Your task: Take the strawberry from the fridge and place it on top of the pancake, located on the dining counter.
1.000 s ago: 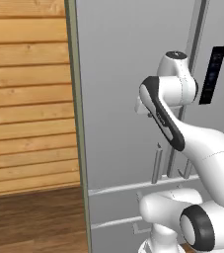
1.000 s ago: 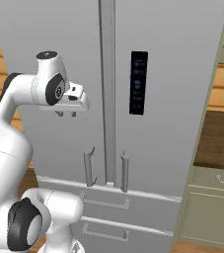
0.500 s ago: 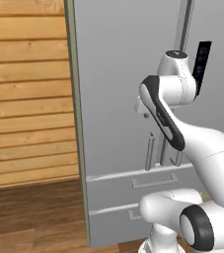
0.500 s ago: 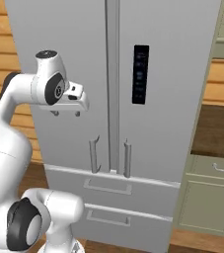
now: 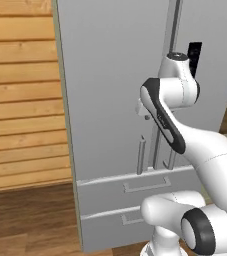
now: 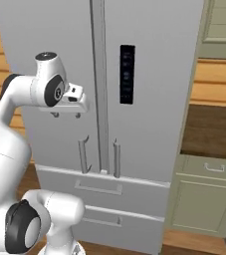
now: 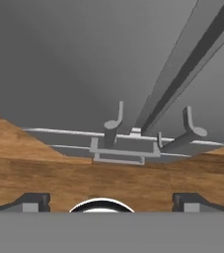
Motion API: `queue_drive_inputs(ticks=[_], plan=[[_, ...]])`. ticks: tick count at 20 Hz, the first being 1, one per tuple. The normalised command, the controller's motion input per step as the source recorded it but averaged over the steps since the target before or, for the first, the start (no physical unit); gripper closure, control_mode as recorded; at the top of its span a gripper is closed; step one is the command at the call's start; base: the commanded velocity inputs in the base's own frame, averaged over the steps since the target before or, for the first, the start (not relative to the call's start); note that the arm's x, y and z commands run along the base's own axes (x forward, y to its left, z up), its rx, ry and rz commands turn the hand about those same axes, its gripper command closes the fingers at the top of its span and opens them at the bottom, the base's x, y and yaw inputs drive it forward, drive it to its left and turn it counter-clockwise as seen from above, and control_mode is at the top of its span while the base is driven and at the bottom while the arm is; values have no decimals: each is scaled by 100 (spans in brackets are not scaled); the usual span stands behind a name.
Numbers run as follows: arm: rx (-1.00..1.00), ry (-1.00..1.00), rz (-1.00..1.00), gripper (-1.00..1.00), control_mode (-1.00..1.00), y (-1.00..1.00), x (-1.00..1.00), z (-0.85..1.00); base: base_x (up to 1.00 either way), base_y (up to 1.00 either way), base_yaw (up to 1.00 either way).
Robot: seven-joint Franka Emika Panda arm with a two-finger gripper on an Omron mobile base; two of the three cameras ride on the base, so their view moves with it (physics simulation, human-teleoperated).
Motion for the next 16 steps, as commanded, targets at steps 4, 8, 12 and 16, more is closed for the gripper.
queue_drive_inputs(ticks=[4, 8, 12, 16], plan=[[0, 0, 0, -100, 100, 0, 0, 0, 0, -14, 0], [0, 0, 0, -100, 100, 0, 0, 0, -41, -52, -12], [0, 0, 0, -100, 100, 0, 0, 0, -22, -68, -19], [0, 0, 0, -100, 100, 0, 0, 0, -11, -50, -13]])
